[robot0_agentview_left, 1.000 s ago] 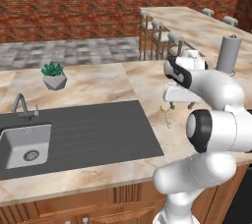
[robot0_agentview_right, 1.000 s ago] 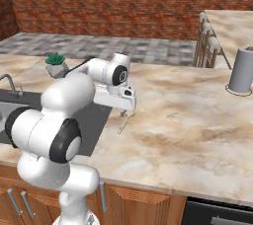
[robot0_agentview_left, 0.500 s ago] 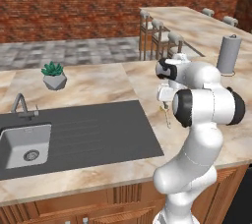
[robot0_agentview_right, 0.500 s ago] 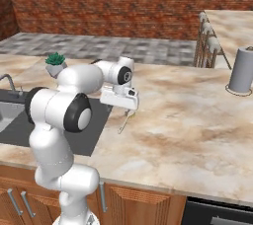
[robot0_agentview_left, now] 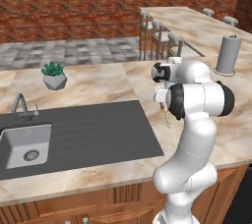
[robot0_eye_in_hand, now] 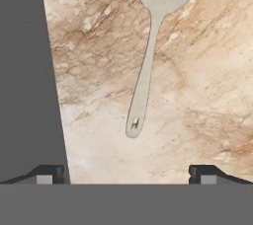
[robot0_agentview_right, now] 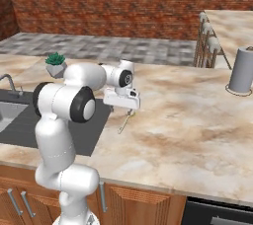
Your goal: Grab the spray bottle from the cabinet, then place it next to the cutting board for sanitizing. Then grab the dish brush from the countertop next to the sink and place it next to the cutting board.
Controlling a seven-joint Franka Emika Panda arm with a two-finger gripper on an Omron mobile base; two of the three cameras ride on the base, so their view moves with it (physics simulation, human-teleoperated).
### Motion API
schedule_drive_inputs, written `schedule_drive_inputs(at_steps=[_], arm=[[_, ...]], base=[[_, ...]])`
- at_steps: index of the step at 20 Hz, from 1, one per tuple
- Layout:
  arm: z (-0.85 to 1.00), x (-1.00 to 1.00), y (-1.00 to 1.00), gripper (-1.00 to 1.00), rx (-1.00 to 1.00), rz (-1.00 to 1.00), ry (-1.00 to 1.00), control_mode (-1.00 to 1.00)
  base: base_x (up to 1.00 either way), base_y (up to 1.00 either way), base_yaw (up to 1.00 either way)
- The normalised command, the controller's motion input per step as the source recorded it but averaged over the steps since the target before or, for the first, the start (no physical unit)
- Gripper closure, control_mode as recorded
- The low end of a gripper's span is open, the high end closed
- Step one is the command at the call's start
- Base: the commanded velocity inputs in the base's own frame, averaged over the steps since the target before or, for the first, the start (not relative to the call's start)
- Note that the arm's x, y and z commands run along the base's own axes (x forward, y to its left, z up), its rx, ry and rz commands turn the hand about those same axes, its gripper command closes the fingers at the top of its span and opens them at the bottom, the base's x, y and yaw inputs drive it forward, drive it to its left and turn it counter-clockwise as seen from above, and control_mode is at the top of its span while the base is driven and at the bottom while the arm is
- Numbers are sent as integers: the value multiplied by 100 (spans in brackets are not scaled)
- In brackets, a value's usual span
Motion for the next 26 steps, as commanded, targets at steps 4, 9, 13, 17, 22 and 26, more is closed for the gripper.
schedule_drive_inputs(at_steps=[4, 9, 13, 17, 22, 26], arm=[[-29, 3, 0, -100, -4, 0, -17, -100], [-25, 2, 0, -100, -2, -2, -15, -100], [-17, 28, 0, -100, 0, -6, -2, -100], [-19, 41, 0, -100, 0, -6, 3, -100], [-24, 36, 0, -100, 0, -5, 3, -100], [-25, 46, -2, -100, 0, -3, 1, -100]], base=[[0, 0, 0], [0, 0, 0], [0, 0, 0], [0, 0, 0], [0, 0, 0], [0, 0, 0]])
